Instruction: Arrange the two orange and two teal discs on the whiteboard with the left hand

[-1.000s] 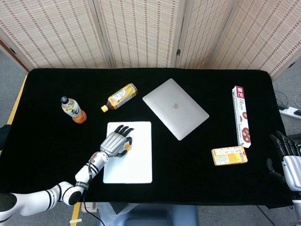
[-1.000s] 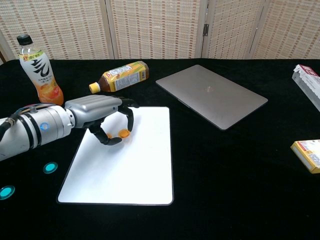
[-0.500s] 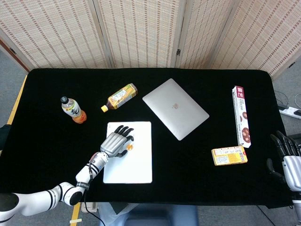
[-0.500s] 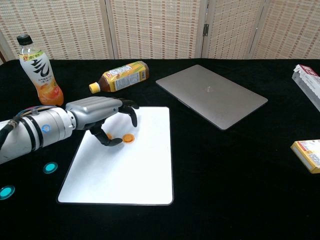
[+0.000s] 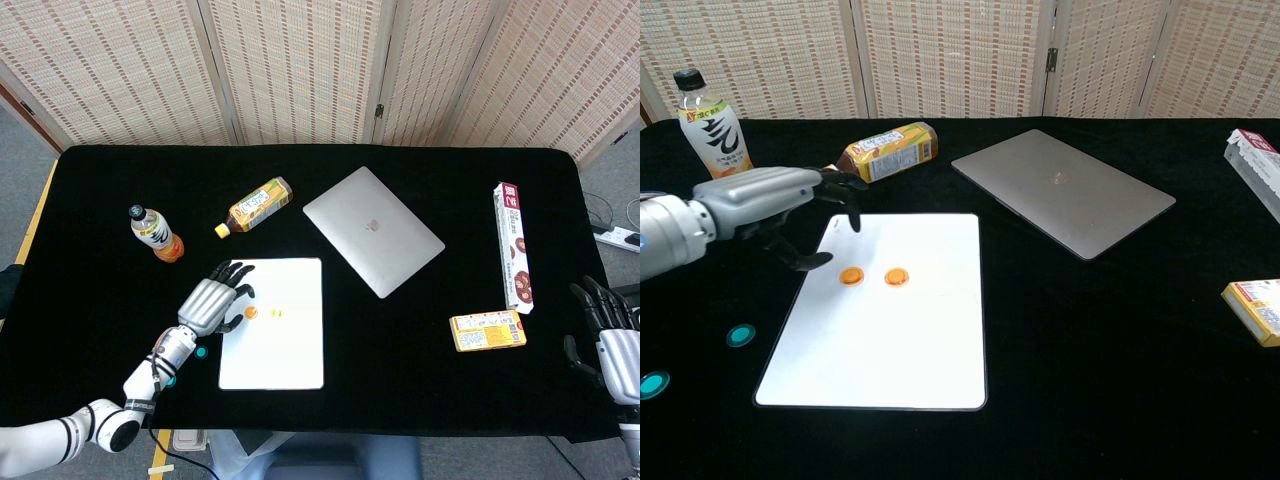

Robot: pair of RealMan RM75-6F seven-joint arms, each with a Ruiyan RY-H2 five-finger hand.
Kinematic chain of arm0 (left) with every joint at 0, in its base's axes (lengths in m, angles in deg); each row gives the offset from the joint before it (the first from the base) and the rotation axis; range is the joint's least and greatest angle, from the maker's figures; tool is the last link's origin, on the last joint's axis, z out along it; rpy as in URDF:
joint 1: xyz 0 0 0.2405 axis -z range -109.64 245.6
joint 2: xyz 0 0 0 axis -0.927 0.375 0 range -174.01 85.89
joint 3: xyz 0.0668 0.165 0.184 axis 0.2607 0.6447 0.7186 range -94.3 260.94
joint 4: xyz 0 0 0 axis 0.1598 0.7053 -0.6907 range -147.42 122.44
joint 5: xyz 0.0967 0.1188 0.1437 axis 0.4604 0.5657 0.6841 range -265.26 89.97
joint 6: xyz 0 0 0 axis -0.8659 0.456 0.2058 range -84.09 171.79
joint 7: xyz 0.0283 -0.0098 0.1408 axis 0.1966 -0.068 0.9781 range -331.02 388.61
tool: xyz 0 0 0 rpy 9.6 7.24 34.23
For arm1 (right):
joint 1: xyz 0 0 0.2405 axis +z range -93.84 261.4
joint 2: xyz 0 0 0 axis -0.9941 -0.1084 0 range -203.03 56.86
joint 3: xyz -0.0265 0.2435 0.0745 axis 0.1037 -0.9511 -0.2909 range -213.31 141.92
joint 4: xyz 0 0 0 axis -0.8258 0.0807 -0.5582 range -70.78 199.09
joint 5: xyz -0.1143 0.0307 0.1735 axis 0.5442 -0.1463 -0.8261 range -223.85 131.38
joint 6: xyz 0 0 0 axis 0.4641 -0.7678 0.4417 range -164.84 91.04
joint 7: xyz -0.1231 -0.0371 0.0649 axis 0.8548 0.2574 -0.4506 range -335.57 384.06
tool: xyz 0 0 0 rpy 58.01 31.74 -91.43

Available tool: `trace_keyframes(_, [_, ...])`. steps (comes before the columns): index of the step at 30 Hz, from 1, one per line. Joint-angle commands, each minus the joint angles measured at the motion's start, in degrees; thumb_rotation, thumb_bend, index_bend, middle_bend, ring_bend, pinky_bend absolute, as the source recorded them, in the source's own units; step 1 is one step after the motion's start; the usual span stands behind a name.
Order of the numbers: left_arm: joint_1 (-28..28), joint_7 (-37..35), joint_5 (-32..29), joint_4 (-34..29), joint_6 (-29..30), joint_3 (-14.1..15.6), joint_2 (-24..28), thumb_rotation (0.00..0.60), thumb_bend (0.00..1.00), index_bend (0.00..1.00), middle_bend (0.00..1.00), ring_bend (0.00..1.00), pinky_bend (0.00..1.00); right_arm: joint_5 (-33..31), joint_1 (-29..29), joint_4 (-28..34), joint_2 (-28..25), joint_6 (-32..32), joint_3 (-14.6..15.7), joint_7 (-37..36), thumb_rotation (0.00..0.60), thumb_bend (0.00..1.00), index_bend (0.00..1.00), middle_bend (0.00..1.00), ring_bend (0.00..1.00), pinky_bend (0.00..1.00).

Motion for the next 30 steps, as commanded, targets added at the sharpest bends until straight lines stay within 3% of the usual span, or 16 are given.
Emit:
trace_keyframes(1, [-2.2,-1.8,2.5,-1.0,2.2,2.3,2.3,0.6,0.43,0.42,0.11,0.0,0.0,0.1,0.2,0.0,0.1,-0.2,0.0,0.1,0.6,0.58,0.0,0.0,0.0,0.0])
trace_keyframes(8, [-6.7,-4.2,7.0,-0.4,6.4,7.0,4.9,0.6,0.43,0.44,0.11,0.0,0.0,0.4,0.7,0.6,0.0,-0.6,-0.1,0.8,0.6,0.58,0.0,0.0,0.0,0.0])
trace_keyframes(14, [-9.5,-5.3,8.7,0.8,8.4,9.2,5.3,0.6,0.43,0.44,0.11,0.0,0.0,0.5,1.0,0.9,0.0,-1.0,0.0,1.1,0.6,0.58,0.0,0.0,0.0,0.0])
trace_keyframes(30, [-12.6,-4.2,9.8,4.6,7.6,10.7,1.9,0.6,0.41,0.44,0.11,0.0,0.0,0.5,0.9,0.8,-0.1,-0.6,0.1,0.9,0.6,0.58,0.0,0.0,0.0,0.0])
